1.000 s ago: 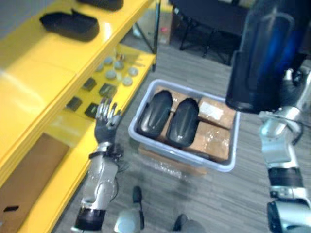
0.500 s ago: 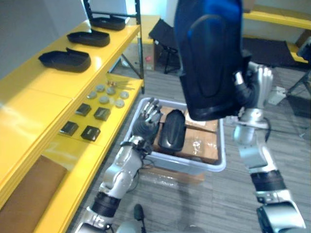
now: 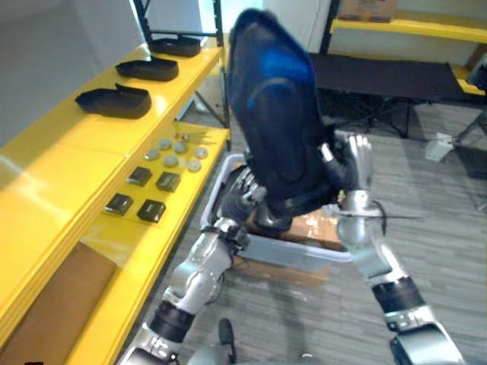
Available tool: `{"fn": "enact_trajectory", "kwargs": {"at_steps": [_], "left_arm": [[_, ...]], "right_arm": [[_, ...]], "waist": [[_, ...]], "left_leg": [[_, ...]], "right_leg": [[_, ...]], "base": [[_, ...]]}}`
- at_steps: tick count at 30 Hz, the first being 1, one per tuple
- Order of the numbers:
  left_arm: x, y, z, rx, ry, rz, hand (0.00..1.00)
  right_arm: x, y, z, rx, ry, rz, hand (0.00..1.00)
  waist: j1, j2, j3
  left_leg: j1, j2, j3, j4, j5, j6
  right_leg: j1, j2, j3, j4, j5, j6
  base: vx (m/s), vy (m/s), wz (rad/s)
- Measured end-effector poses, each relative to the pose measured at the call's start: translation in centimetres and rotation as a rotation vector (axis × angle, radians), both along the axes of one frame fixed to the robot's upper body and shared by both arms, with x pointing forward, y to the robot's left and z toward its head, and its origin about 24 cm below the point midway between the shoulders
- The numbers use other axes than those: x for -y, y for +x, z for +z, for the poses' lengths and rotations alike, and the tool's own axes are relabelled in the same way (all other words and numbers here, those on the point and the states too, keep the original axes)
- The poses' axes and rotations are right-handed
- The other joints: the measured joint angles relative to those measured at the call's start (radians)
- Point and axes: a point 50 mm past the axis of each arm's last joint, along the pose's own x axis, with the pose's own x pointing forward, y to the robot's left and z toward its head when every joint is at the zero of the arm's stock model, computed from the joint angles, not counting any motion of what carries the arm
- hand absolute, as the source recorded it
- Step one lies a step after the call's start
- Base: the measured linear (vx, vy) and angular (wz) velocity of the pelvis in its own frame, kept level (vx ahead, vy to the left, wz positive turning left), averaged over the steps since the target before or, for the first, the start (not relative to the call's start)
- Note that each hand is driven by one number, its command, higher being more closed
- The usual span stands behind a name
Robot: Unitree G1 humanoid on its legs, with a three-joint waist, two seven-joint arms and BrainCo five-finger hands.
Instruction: Walk over and take plastic housings, then place them on the shelf
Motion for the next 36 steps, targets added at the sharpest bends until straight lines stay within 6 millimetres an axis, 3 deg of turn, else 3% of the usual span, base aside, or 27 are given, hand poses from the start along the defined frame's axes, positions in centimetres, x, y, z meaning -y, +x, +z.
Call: {"fn": "enact_trajectory", "kwargs": {"at_steps": [8, 9, 14, 21, 36], "left_arm": [[0.4, -0.3, -0.2, 0.000, 0.011, -0.003, 0.00], [0.5, -0.3, -0.2, -0.001, 0.012, -0.004, 1.00], [0.4, -0.5, -0.2, 0.006, 0.054, 0.043, 1.00], [-0.8, -0.6, -1.0, -0.013, 0.101, 0.142, 1.00], [-1.7, -0.8, -0.6, 0.046, 0.151, 0.190, 1.00]], "right_arm": [[-0.5, 0.2, -2.8, -0.116, 0.013, -0.007, 1.00], [-0.5, 0.2, -3.1, -0.127, 0.011, -0.009, 1.00], [-1.4, -0.4, -5.3, -0.207, 0.021, 0.011, 1.00], [-2.4, -1.4, -6.0, -0.218, 0.083, 0.052, 1.00], [-3.0, -2.4, -5.5, -0.165, 0.121, 0.066, 1.00]], "waist": [[0.006, 0.001, -0.001], [0.006, 0.002, -0.001], [0.010, 0.004, -0.002], [0.017, 0.013, -0.010], [0.017, 0.013, -0.046]], "left_leg": [[0.010, 0.002, -0.003, 0.000, 0.003, -0.003], [0.010, 0.002, -0.004, 0.000, 0.002, -0.003], [0.008, 0.002, -0.013, -0.001, -0.001, -0.007], [-0.003, 0.000, -0.022, 0.000, -0.001, -0.008], [0.000, 0.003, -0.018, 0.000, 0.001, -0.005]], "right_leg": [[0.002, 0.001, 0.002, 0.009, -0.009, -0.011], [0.001, 0.000, 0.002, 0.011, -0.009, -0.012], [-0.002, -0.001, -0.003, 0.017, -0.019, -0.011], [-0.007, -0.001, -0.013, 0.015, -0.019, -0.012], [-0.004, 0.002, -0.005, 0.007, -0.018, -0.013]], "base": [[0.01, -0.009, -0.01], [0.00, 0.000, 0.00], [-0.03, 0.003, 0.04], [-0.01, 0.004, 0.05], [0.01, -0.008, -0.01]]}}
